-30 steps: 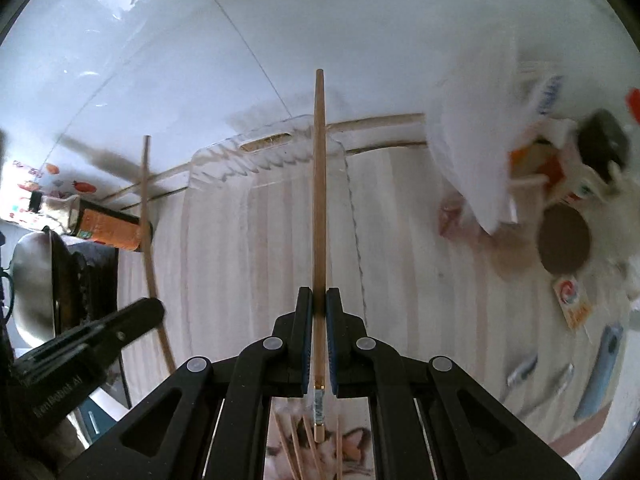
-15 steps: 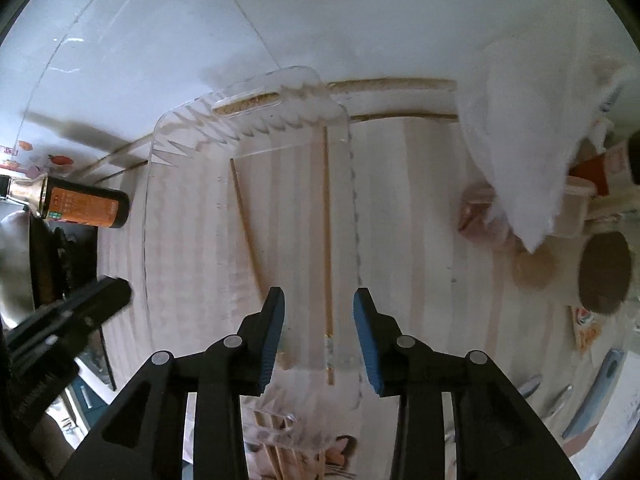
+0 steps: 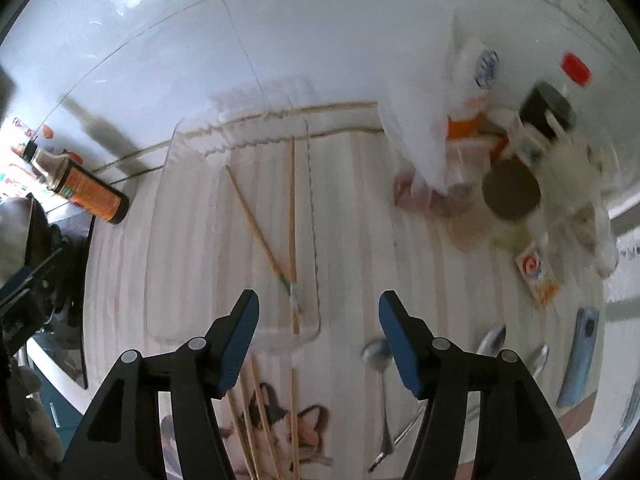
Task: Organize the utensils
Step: 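Move both tools back to the chopsticks on the cat placemat, then grasp a chopstick with the left tool while the right tool grasps another chopstick, then carry both chopsticks into the clear plastic rack and open both tools, then move both tools back to the remaining chopsticks on the placemat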
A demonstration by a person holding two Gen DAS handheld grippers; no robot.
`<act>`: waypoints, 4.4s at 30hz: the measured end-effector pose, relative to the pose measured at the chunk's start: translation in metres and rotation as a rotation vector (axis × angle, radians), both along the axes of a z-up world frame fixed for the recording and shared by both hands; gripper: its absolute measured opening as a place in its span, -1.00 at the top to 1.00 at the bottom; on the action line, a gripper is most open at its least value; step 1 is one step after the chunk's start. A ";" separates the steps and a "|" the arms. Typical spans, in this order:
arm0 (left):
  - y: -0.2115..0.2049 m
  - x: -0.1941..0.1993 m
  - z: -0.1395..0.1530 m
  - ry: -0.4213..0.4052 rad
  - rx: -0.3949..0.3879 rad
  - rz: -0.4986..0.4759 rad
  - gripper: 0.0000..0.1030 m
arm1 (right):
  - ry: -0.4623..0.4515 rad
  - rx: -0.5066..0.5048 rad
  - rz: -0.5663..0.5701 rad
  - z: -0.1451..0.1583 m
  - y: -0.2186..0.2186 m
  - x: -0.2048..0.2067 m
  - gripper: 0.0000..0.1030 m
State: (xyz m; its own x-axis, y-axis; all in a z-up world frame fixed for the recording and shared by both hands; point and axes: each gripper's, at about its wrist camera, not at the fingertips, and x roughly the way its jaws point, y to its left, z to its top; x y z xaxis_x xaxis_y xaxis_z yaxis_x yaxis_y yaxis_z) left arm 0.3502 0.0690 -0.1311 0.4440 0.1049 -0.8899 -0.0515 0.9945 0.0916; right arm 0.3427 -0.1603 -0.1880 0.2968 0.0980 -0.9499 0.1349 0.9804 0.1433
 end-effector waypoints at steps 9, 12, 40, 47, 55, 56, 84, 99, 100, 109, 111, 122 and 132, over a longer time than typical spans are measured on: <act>-0.001 -0.069 -0.085 0.198 0.049 -0.014 -1.00 | 0.137 0.025 -0.011 -0.063 0.016 -0.074 -0.25; -0.002 -0.085 -0.114 0.267 0.063 -0.027 -1.00 | 0.220 0.057 0.003 -0.101 0.029 -0.094 -0.18; -0.010 -0.086 -0.153 0.426 -0.063 -0.092 0.91 | 0.319 0.146 0.066 -0.149 0.033 -0.119 0.54; 0.002 -0.088 -0.150 0.421 -0.056 -0.098 0.91 | 0.320 -0.086 0.121 -0.149 0.046 -0.125 0.87; 0.000 -0.097 -0.162 0.433 -0.060 -0.134 0.90 | 0.387 -0.128 0.136 -0.145 0.011 -0.125 0.83; 0.000 -0.097 -0.162 0.444 -0.068 -0.135 0.90 | 0.405 -0.129 0.138 -0.145 0.011 -0.127 0.78; -0.007 -0.106 -0.091 0.261 -0.007 -0.164 0.92 | 0.261 -0.092 0.064 -0.086 0.009 -0.131 0.86; -0.015 -0.052 0.055 0.002 -0.179 -0.169 0.92 | -0.005 0.066 0.094 0.050 0.010 -0.069 0.86; -0.018 -0.043 0.059 0.005 -0.199 -0.173 0.92 | -0.014 0.078 0.095 0.052 0.009 -0.057 0.86; -0.052 0.062 0.041 0.133 -0.312 -0.181 0.92 | 0.035 0.157 0.075 0.033 -0.001 0.058 0.86; -0.062 0.079 0.027 0.187 -0.311 -0.197 0.92 | 0.066 0.153 0.072 0.019 -0.002 0.077 0.86; -0.056 0.098 -0.005 0.238 -0.204 -0.126 0.64 | 0.146 0.203 0.038 -0.028 -0.009 0.113 0.39; -0.012 0.014 0.019 -0.077 -0.046 -0.030 -1.00 | 0.022 0.130 -0.002 0.004 -0.037 0.025 0.12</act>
State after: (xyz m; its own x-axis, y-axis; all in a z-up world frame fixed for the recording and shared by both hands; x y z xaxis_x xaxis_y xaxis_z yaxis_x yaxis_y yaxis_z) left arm 0.3643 0.0568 -0.1124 0.5134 0.0502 -0.8567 -0.0267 0.9987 0.0425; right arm 0.3673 -0.1974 -0.1839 0.2762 0.2197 -0.9356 0.1418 0.9536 0.2657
